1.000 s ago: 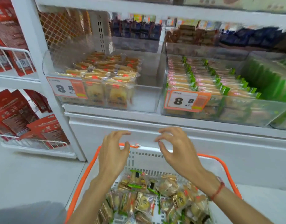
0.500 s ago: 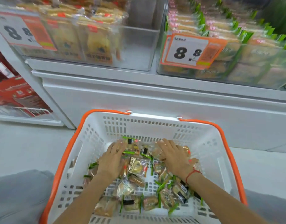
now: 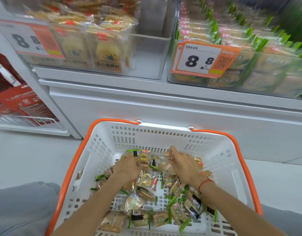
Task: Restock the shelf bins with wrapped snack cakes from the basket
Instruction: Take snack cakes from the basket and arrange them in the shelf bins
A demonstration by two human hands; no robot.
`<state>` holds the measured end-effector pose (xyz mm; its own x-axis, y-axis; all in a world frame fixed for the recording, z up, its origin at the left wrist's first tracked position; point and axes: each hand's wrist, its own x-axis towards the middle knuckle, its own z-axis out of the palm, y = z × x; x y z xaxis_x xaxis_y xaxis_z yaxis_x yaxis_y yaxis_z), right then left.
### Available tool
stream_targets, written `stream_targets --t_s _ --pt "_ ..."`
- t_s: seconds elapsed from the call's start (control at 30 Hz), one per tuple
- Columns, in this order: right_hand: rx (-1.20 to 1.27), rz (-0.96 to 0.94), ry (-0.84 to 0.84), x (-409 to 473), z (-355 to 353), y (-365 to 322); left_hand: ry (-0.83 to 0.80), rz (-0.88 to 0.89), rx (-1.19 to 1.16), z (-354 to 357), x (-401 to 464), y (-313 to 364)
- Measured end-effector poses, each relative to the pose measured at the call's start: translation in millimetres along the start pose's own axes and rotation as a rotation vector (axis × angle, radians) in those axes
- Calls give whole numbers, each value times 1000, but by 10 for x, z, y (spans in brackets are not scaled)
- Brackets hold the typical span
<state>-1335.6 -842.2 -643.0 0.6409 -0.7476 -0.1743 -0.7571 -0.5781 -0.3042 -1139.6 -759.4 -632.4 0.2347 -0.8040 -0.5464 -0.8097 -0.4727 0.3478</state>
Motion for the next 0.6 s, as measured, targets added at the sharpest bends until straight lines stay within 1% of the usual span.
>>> stream_targets --t_s 0.03,0.07,0.1,0.13,0.17,0.2,0.33,0.43,0.53,0.6 --pt "54 -1 28 -8 -120 -49 -38 -55 -225 -80 -61 68" --pt "98 -16 52 -30 -242 -103 -145 -122 -484 -149 -104 124" --pt "130 -48 77 -57 -377 -160 -289 -182 -743 -234 -149 186" --pt "148 -97 97 -87 -509 -225 -419 -222 -939 -305 -181 229" --pt "148 -154 109 -117 -624 -285 -497 -235 -1065 -364 -212 262" --pt "138 -218 124 -151 -754 -343 -516 -228 -1140 -428 -252 302" --pt "107 -385 219 -326 -1204 -429 -433 -145 -1276 -627 -454 481" --pt "76 -467 269 -510 -1501 -478 -367 -38 -1296 -770 -625 580" --pt "105 -495 288 -662 -1739 -535 -216 125 -1232 -950 -801 650" --pt "179 -488 383 -740 -1912 -598 -74 194 -1256 -1137 -960 663"
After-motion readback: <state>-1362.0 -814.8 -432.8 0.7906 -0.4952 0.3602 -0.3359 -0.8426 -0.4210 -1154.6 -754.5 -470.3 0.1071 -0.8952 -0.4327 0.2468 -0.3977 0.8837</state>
